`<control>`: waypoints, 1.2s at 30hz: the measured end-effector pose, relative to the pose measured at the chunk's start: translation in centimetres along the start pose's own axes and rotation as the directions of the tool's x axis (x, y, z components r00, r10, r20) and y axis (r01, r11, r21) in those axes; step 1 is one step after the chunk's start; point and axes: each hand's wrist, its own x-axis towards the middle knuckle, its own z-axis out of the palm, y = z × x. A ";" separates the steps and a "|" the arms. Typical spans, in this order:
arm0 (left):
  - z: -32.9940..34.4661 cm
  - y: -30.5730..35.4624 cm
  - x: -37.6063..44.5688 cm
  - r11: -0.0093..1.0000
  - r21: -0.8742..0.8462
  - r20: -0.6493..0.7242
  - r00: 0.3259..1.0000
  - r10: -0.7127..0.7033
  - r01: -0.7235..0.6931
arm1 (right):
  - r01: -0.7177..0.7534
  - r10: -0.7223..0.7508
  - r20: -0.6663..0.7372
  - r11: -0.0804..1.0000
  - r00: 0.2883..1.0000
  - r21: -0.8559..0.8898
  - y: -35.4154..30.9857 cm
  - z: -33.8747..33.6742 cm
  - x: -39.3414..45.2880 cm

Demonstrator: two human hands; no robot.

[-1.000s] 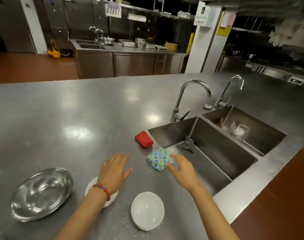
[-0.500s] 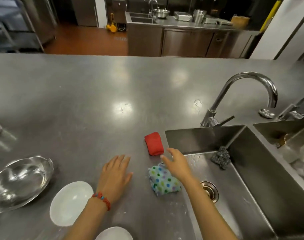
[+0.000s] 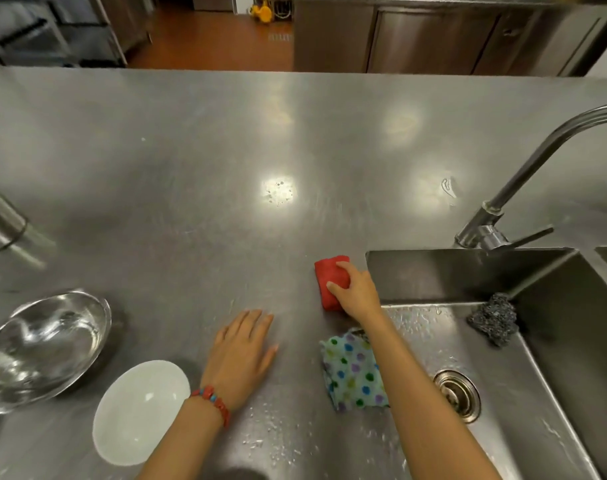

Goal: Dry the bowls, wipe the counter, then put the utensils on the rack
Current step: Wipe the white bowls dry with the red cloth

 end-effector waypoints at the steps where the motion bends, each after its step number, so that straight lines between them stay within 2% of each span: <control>1: 0.0 0.1 -0.1 0.999 -0.032 -0.014 1.000 -0.002 0.001 | 0.012 -0.012 0.004 1.000 1.000 0.007 0.0 0.1 0.0; 4: 0.0 -0.3 -0.3 1.000 -0.021 -0.003 1.000 -0.016 0.016 | 0.006 -0.008 0.021 0.997 1.000 0.076 -0.3 0.4 -0.1; 7: 0.0 -0.7 -0.4 1.000 -0.004 0.007 1.000 -0.024 0.024 | -0.057 0.051 0.028 0.952 0.998 0.300 -0.6 0.2 -0.7; 9: -0.5 -0.7 -0.6 0.998 -0.050 -0.014 0.999 -0.034 0.033 | -0.083 0.071 0.044 0.876 0.997 0.474 -1.5 0.0 -1.6; 11: -1.0 -0.9 -1.1 0.999 -0.020 -0.006 0.999 -0.038 0.038 | -0.098 0.079 0.058 0.799 0.995 0.594 -2.6 -0.1 -3.1; 14: -1.8 -1.2 -2.2 0.999 -0.009 -0.027 0.998 -0.049 0.049 | -0.161 0.091 0.136 0.690 0.986 0.706 -4.1 0.4 -5.9; 17: -3.0 -1.2 -4.2 0.997 -0.055 -0.102 0.993 -0.052 0.047 | -0.217 0.092 0.199 0.539 0.976 0.814 -4.9 1.3 -9.4; 21: -3.8 -1.6 -8.0 0.989 -0.123 -0.166 0.981 -0.102 0.082 | -0.258 0.066 0.252 0.386 0.965 0.886 -5.4 2.7 -14.1; 26: -3.8 -3.3 -12.4 0.957 -0.234 -0.199 0.955 -0.218 0.170 | -0.250 0.050 0.249 0.350 0.967 0.903 -6.2 3.8 -18.2; 30: -3.3 -4.2 -15.5 0.940 -0.312 -0.238 0.947 -0.216 0.136 | -0.252 0.071 0.245 0.405 0.967 0.879 -6.0 4.3 -21.6; 36: -0.8 -4.0 -20.1 0.838 -0.524 -0.040 0.979 -0.200 0.150 | -0.214 0.169 0.153 0.451 0.974 0.867 -4.6 5.1 -28.0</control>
